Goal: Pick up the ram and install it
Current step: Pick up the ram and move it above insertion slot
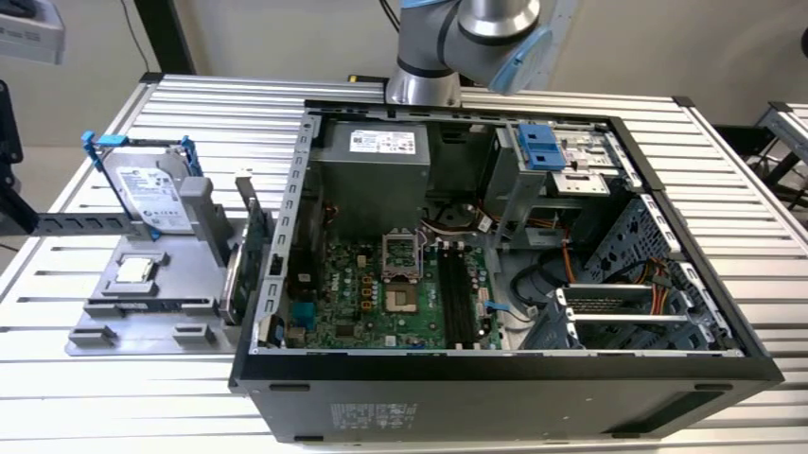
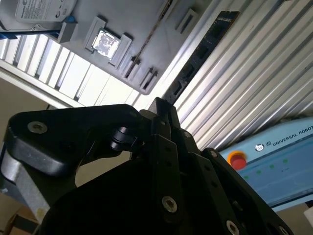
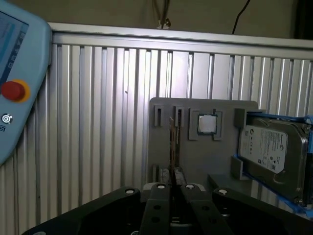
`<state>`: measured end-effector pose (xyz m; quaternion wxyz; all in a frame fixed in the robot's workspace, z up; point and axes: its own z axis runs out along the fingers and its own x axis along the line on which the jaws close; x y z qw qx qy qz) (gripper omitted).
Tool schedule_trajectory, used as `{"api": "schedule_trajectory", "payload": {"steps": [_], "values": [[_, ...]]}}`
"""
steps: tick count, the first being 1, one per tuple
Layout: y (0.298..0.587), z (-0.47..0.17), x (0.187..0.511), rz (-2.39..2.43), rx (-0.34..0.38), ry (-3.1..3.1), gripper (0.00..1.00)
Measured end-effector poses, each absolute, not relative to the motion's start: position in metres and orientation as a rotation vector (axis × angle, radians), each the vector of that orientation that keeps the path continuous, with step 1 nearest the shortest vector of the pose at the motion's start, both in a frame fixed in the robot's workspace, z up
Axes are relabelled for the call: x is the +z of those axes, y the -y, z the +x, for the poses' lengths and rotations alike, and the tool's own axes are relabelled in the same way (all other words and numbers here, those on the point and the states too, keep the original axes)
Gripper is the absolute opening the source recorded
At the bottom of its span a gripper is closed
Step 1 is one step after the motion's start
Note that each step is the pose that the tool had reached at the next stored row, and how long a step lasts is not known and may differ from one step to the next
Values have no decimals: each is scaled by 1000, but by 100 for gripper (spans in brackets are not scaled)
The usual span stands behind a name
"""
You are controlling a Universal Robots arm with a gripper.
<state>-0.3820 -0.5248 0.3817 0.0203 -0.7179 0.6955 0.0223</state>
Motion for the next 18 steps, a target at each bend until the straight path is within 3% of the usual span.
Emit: {"api": "schedule_trajectory", "payload": {"steps": [18], "values": [[525,-360,382,-2228,72,-2158,0]]}}
